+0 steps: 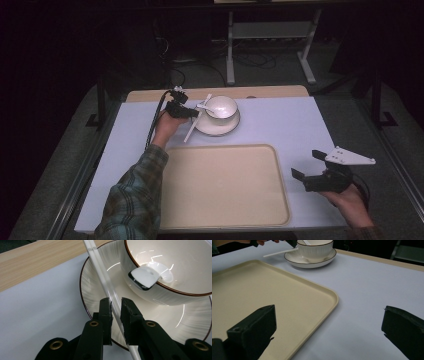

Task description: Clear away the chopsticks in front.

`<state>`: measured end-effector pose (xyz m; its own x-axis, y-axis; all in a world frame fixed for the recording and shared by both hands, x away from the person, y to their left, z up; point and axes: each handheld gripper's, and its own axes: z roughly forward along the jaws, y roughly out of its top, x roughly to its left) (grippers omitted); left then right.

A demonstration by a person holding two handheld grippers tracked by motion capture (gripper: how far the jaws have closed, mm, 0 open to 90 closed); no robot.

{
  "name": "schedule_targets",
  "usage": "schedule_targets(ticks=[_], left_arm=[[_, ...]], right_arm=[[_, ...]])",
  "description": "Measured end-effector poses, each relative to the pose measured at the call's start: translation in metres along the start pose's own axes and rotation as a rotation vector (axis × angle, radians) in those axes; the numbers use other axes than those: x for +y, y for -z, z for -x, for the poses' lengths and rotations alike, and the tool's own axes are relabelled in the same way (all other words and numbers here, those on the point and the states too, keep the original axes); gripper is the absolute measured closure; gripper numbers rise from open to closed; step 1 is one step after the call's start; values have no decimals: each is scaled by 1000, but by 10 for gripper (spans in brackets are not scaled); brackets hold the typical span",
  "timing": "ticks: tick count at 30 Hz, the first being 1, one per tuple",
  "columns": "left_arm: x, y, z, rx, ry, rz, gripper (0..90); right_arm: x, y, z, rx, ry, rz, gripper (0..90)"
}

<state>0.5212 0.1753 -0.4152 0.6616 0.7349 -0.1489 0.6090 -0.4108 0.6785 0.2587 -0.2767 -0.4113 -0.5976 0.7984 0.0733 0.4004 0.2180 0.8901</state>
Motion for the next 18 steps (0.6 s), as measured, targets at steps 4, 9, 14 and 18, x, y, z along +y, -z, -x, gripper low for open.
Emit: schedule_targets(ticks=[4,9,14,18], left_arm=[[0,-3,1,2,-1,-5,780],[-2,-7,2,0,1,-14,779],[-2,-10,4,3,-1,-19,774],[-2,-12,5,4,3,-18,769]], right_arm=[[0,0,0,1,0,1,0],[0,0,0,1,-1,1,0],[0,0,0,1,-1,3,0],[0,1,0,2,-2,3,0]])
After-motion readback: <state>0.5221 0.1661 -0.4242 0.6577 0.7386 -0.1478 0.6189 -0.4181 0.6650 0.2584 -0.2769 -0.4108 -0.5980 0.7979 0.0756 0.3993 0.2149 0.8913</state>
